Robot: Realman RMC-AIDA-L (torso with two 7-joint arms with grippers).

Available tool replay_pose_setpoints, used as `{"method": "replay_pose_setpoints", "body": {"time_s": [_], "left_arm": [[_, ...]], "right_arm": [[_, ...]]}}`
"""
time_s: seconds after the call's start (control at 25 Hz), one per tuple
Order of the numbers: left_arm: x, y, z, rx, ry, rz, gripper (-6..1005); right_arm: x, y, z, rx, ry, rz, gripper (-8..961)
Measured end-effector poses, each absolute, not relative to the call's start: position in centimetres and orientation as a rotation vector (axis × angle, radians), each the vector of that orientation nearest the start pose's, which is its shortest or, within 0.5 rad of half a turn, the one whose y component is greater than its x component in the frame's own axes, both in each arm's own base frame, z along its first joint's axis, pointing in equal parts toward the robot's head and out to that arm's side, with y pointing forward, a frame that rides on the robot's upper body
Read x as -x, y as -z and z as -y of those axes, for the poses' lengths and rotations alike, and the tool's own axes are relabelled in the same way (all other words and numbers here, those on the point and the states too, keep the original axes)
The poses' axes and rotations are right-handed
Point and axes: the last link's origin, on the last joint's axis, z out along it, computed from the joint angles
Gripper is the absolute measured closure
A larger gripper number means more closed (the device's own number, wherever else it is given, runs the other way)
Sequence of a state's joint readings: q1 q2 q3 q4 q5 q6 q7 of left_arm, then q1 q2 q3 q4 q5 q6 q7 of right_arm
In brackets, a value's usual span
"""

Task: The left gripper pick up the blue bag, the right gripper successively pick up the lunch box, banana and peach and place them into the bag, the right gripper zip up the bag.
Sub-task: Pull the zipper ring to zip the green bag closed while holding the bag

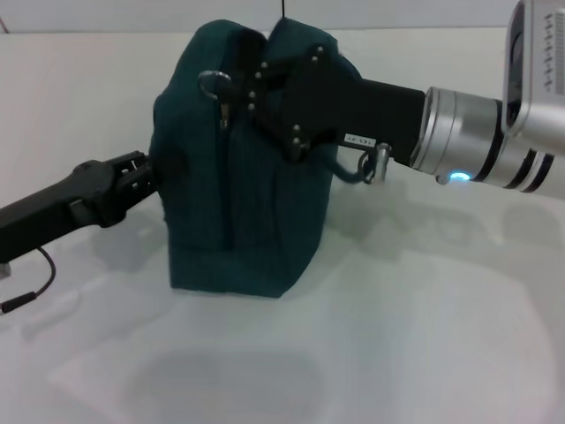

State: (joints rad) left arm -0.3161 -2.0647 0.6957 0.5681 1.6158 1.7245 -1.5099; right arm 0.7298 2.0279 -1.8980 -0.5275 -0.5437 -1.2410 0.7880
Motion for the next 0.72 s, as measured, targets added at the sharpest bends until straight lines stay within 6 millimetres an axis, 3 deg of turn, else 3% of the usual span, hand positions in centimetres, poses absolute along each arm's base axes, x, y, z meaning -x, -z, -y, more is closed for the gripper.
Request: {"method": "replay_pose_setpoints", "body": {"time_s": [0.4, 0.72], "left_arm": [[28.7, -1.6, -26.5, 2.467, 1.233, 0.943, 856], [28.1, -0.8, -26.1, 2.532, 1.231, 0.937, 962]], "right_arm": [[-10.9, 5.7, -37.0, 2.579, -1.336, -0.290, 895], [-11.3, 5.5, -37.2, 2.572, -1.343, -0.351, 892]]}}
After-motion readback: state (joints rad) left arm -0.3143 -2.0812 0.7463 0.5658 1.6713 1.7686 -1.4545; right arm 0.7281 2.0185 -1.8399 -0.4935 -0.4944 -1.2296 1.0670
